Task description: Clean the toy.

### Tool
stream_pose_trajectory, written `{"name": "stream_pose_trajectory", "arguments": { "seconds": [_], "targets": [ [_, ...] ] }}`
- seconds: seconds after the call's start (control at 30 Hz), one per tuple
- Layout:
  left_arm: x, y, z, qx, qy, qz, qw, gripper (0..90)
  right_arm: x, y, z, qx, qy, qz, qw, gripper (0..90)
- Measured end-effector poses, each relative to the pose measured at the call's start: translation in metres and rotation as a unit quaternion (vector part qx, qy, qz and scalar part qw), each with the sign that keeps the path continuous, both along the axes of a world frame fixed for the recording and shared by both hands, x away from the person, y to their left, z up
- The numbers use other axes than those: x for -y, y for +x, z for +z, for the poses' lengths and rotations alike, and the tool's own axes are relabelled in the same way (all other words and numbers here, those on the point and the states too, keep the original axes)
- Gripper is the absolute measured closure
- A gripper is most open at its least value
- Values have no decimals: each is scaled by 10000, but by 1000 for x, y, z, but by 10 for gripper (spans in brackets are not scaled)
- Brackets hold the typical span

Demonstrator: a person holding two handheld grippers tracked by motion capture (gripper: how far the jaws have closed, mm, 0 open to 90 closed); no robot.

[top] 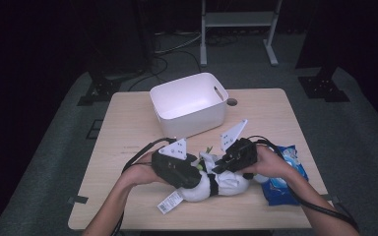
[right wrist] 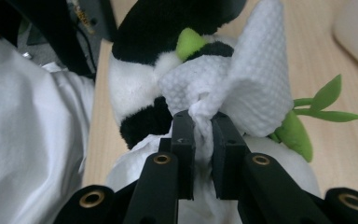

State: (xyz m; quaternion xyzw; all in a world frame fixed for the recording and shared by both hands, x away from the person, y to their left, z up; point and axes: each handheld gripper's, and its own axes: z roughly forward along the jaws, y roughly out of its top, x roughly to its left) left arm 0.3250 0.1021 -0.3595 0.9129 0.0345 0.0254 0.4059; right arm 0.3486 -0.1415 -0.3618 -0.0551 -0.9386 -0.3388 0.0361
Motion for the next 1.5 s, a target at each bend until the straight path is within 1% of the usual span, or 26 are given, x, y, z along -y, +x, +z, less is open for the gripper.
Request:
{"name": "stream_pose_trajectory", "arguments": {
  "seconds": [0.07, 0.13, 0.17, 0.2, 0.27, 0.3, 0.33, 0.37, 0.4, 0.43, 0.5, 0.53, 0.6, 0.63, 0.7, 0.73, 0.77, 0.8, 0.83, 1.0, 1.13, 1.23, 1.27, 1.3, 1.43, 1.5],
  "targets": [
    [0, 0, -2, -42, 69, 2, 10000, 271, -1, -3, 1, 48, -50, 72, 10000, 801],
    [0, 0, -4, -101, 83, -27, 9999, 281, -2, -5, 2, 68, -78, 72, 9999, 801],
    [0, -1, -5, -152, 98, -46, 9998, 281, -3, -6, 3, 94, -73, 152, 9998, 801],
    [0, -2, -8, -225, 82, -116, 9996, 322, -4, -8, 6, 123, -30, 175, 9998, 801],
    [0, -3, -11, -289, 25, -211, 9994, 367, -6, -8, 9, 134, 119, 197, 9996, 801],
    [0, -3, -11, -289, 25, -211, 9994, 379, -6, -8, 9, 134, 119, 197, 9996, 801],
    [2, -4, -13, -342, 32, -266, 9991, 379, -8, -9, 11, 143, 155, 210, 9996, 801],
    [3, -5, -16, -335, 3, -328, 9989, 382, -13, -10, 14, 160, 252, 256, 9992, 801],
    [3, -5, -16, -335, 3, -328, 9989, 384, -13, -10, 14, 160, 252, 256, 9992, 801],
    [4, -6, -18, -287, 35, -387, 9988, 387, -18, -10, 15, 147, 288, 320, 9990, 801],
    [3, -7, -19, -238, 46, -367, 9990, 394, -20, -11, 15, 143, 262, 333, 9990, 801],
    [3, -7, -20, -124, 93, -350, 9993, 393, -20, -10, 13, 173, 235, 364, 9989, 801],
    [4, -8, -20, -27, 160, -288, 9995, 393, -17, -9, 12, 161, 195, 316, 9992, 801],
    [4, -8, -21, 22, 180, -287, 9994, 393, -16, -9, 12, 143, 150, 277, 9994, 801],
    [5, -7, -21, 149, 278, -230, 9992, 395, -11, -9, 9, 207, -97, 203, 9995, 801],
    [5, -7, -21, 149, 278, -230, 9992, 399, -9, -8, 6, 248, -209, 166, 9993, 801],
    [5, -6, -21, 187, 263, -195, 9993, 399, -9, -8, 6, 248, -209, 166, 9993, 801],
    [7, -5, -21, 263, 318, -194, 9990, 401, -4, -8, 2, 219, -276, 101, 9993, 800],
    [8, -5, -21, 288, 333, -207, 9988, 400, -2, -7, 1, 183, -240, 89, 9995, 800],
    [8, -4, -22, 253, 326, -199, 9989, 400, 9, -9, 4, 237, -196, 18, 9995, 800],
    [8, -5, -22, 250, 303, -189, 9990, 401, 17, -11, 7, 221, -160, -40, 9996, 800],
    [8, -5, -22, 371, 313, -157, 9987, 394, 22, -12, 6, 199, -168, -103, 9996, 800],
    [8, -5, -22, 371, 313, -157, 9987, 393, 22, -12, 6, 199, -168, -103, 9996, 800],
    [9, -3, -21, 450, 334, -130, 9983, 393, 22, -12, 4, 214, -197, -128, 9995, 801],
    [8, 0, -21, 495, 363, -63, 9981, 390, 22, -10, 1, 173, -173, -174, 9995, 802],
    [8, 2, -21, 575, 377, 0, 9976, 390, 22, -10, 0, 137, -146, -198, 9996, 804]
  ]
}}
